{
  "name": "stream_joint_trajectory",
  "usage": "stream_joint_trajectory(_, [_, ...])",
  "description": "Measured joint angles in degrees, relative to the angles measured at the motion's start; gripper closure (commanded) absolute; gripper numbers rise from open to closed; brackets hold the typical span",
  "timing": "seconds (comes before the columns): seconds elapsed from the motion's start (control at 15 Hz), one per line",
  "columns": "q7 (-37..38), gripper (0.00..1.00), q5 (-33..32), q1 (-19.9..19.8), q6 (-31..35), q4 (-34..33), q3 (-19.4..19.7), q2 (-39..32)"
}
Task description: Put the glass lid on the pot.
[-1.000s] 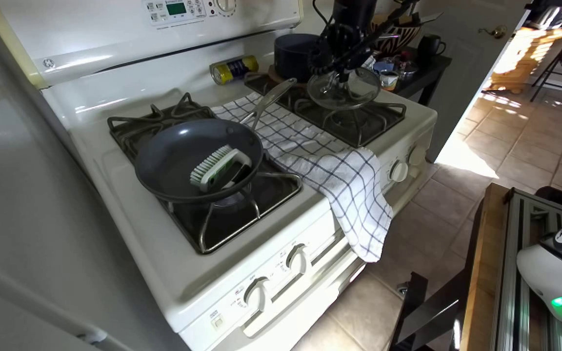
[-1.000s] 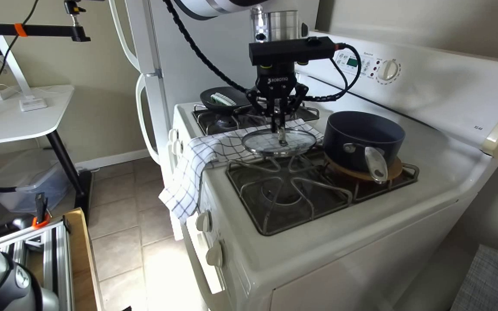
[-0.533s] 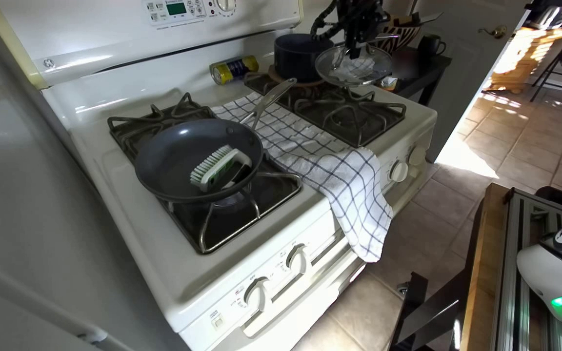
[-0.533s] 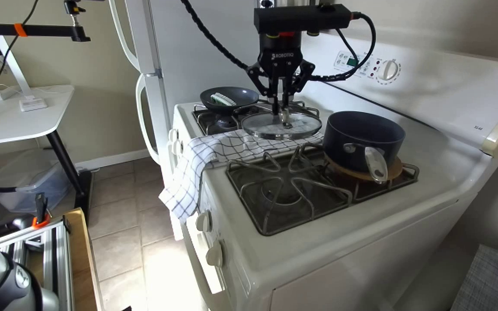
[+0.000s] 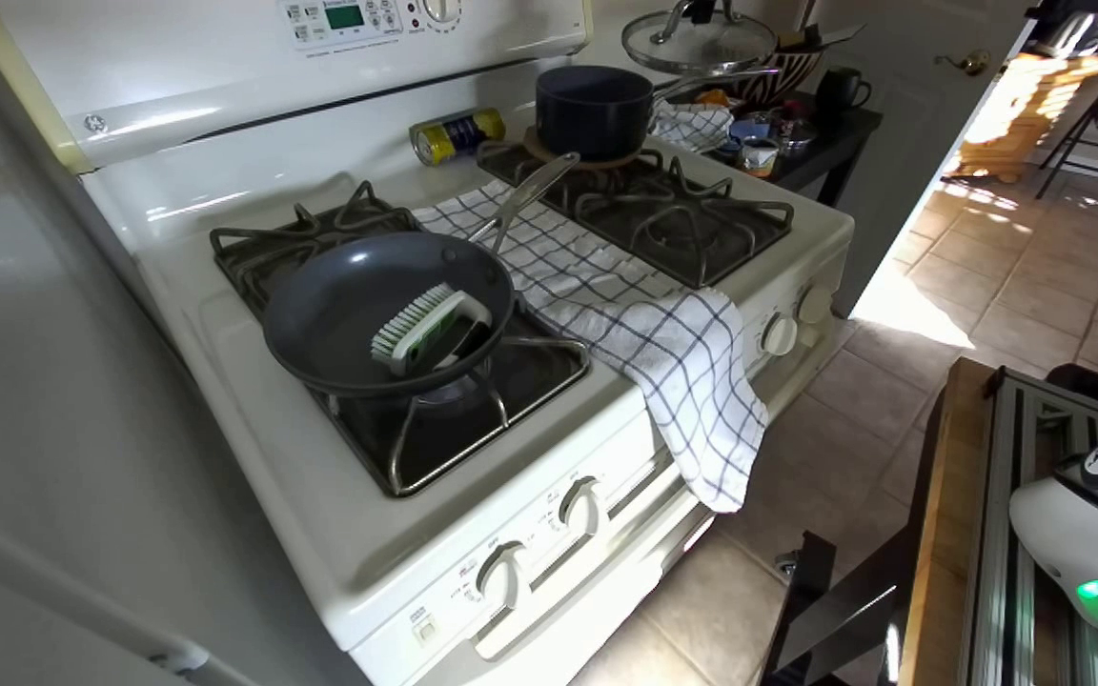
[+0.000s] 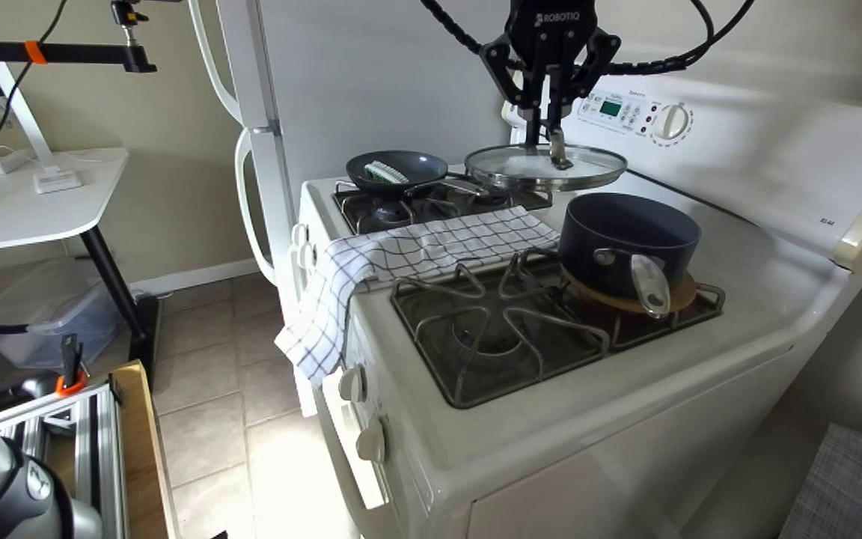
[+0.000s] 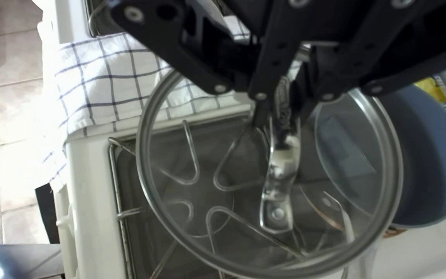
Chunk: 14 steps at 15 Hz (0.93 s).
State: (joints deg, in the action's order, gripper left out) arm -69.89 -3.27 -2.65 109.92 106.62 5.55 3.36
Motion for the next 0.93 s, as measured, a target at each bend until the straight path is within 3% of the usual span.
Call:
stream_joint_trajectory(0.2, [0.0, 0.81, 0.0, 0.0, 0.0, 0.6, -0.2, -0.2])
stream_joint_trajectory(0.27, [0.0, 0.95, 0.0, 0.0, 0.0, 0.6, -0.3, -0.3])
stream_joint_trajectory(0.6, [0.1, 0.95, 0.8, -0.5, 1.1, -0.6, 0.1, -2.3])
stream_joint_trajectory(0.93, [0.0, 0.95, 5.2, -2.8, 1.4, -9.0, 0.8, -9.0])
